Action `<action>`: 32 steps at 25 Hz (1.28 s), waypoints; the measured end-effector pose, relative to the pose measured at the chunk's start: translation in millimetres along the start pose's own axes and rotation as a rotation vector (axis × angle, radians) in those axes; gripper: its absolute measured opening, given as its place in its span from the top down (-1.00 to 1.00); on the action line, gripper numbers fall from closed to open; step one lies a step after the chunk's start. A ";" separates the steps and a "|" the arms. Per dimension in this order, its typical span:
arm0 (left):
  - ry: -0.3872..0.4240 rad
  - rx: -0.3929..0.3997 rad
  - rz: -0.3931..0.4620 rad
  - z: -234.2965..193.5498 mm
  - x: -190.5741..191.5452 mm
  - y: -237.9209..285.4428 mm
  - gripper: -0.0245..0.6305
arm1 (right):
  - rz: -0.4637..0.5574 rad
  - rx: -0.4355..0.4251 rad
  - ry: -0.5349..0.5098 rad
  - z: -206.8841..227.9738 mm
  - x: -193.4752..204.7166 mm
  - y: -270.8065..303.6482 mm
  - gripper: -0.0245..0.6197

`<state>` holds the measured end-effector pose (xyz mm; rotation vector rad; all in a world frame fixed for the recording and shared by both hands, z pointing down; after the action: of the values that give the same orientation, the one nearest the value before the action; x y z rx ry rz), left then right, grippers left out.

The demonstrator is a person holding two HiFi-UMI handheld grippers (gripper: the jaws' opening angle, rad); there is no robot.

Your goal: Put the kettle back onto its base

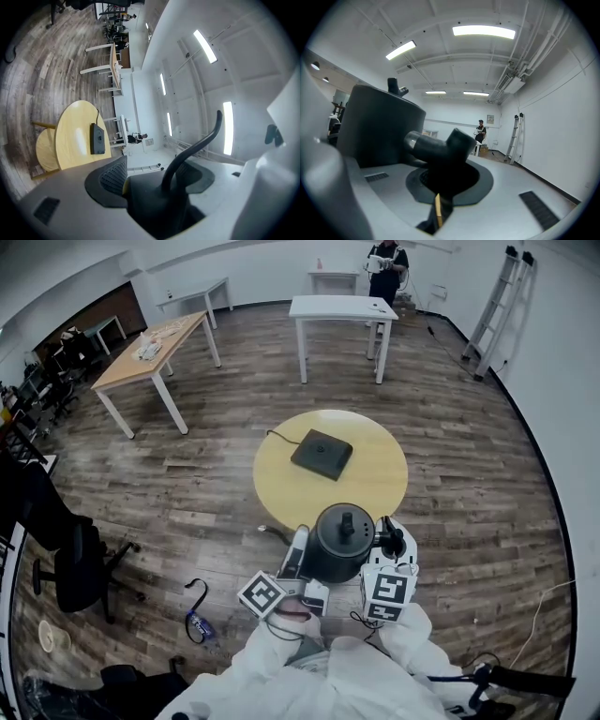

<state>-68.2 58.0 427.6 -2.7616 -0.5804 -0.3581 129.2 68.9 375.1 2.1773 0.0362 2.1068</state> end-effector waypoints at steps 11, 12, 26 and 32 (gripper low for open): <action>-0.026 -0.006 0.001 -41.5 -45.1 54.2 -0.05 | -0.006 0.002 -0.027 -21.3 -1.7 78.5 0.86; -0.030 -0.005 0.002 -45.2 -49.7 59.7 -0.05 | -0.007 0.002 -0.028 -23.5 -1.7 86.3 0.86; -0.039 0.004 -0.036 -77.7 -89.5 112.0 -0.05 | -0.014 0.032 -0.033 -39.1 -4.3 151.0 0.86; -0.061 -0.004 -0.024 -84.3 -94.9 113.0 -0.05 | -0.014 0.030 -0.052 -45.9 -4.7 157.1 0.86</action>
<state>-119.6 -102.4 450.8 -2.7800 -0.6285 -0.2809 73.7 -84.7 386.9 2.2413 0.0785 2.0543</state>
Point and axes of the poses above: the fingertips, and each gripper's own axes: y forward along the fingers, z to its right, x out of its underside, the point moved 7 cm from there along -y, backward along the fingers, and after that the axes turned 8 degrees about y, right-handed, at the moved point
